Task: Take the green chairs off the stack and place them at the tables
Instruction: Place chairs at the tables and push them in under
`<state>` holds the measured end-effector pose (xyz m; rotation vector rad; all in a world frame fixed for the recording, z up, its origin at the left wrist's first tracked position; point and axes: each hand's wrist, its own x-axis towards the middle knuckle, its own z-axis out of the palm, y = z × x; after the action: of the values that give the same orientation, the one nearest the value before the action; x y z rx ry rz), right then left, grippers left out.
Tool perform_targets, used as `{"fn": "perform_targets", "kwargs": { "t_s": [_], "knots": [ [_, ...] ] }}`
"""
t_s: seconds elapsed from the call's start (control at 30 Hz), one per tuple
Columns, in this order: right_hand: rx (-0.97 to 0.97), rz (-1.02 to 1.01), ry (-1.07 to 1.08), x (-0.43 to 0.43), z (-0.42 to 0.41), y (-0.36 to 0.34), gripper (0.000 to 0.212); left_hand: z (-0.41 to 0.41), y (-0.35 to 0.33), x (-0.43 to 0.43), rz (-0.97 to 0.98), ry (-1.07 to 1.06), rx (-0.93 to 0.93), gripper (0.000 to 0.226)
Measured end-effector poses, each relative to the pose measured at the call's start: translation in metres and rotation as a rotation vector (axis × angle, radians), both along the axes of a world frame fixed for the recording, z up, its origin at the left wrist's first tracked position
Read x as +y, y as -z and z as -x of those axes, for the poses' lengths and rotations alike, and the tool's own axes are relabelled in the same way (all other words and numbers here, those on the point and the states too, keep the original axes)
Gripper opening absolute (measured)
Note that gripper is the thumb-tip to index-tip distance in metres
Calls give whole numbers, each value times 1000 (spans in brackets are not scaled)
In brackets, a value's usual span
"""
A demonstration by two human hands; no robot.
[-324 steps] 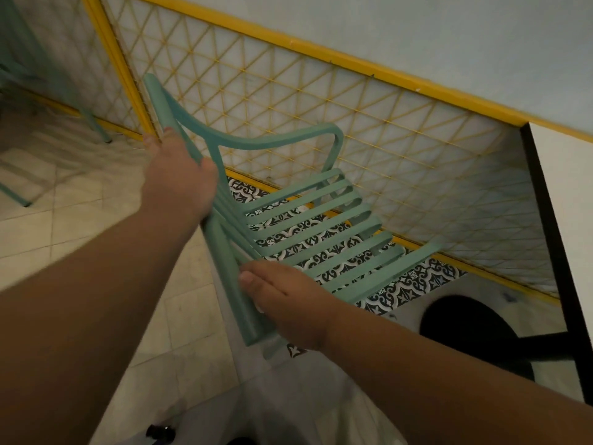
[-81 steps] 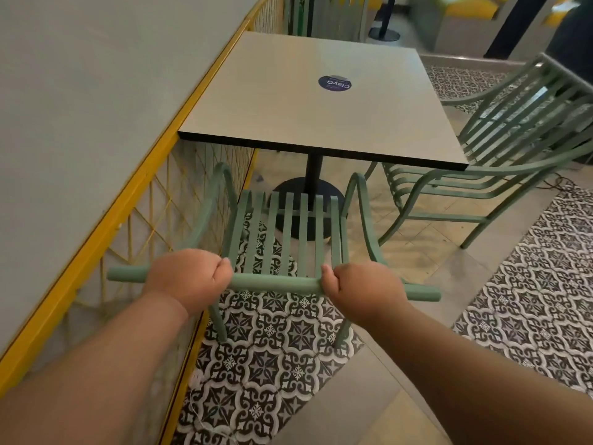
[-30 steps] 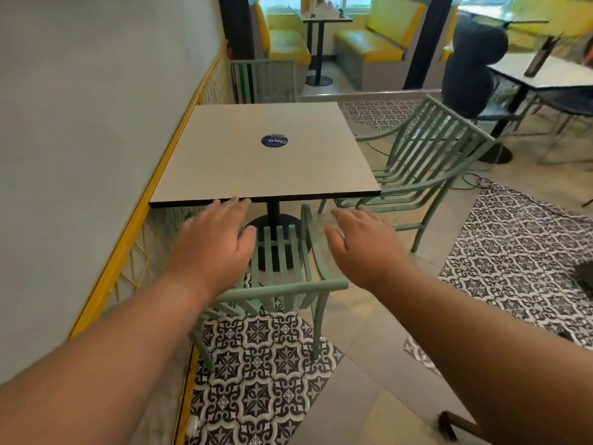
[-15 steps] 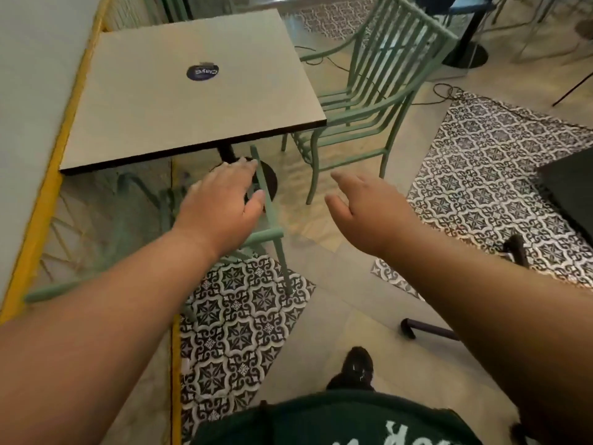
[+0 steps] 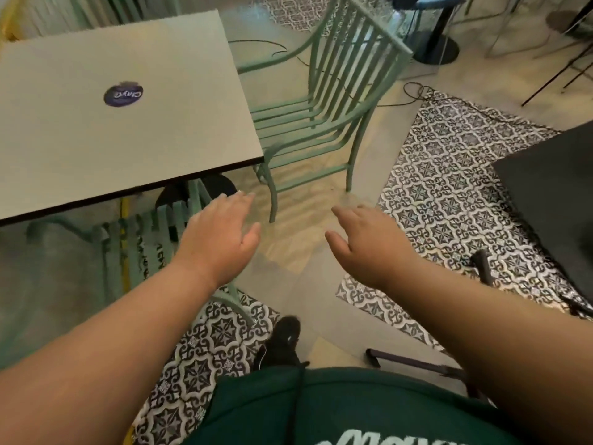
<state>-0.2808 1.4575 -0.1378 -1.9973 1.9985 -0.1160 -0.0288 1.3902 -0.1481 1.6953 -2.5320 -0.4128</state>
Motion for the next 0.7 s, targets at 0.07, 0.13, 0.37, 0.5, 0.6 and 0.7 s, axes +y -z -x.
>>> {"fn": "perform_targets", "kwargs": {
  "t_s": [0.07,0.13,0.37,0.5,0.6,0.7],
  "knots": [
    [13,-14,19,-22,20,5,57,23,1,-32,1,37,9,65],
    [27,-19,44,-50,42,8,59,50,2,-70,-1,96,11,67],
    [64,-7,136,-140,120,6,63,143,-12,-195,31,225,-8,65],
    [49,7,170,-185,175,-2,62,202,-16,-247,16,250,6,65],
    [46,20,156,-224,225,-4,60,250,-11,-285,38,221,18,61],
    [26,44,124,-263,278,-3,63,300,-3,-315,18,190,23,62]
  ]
}}
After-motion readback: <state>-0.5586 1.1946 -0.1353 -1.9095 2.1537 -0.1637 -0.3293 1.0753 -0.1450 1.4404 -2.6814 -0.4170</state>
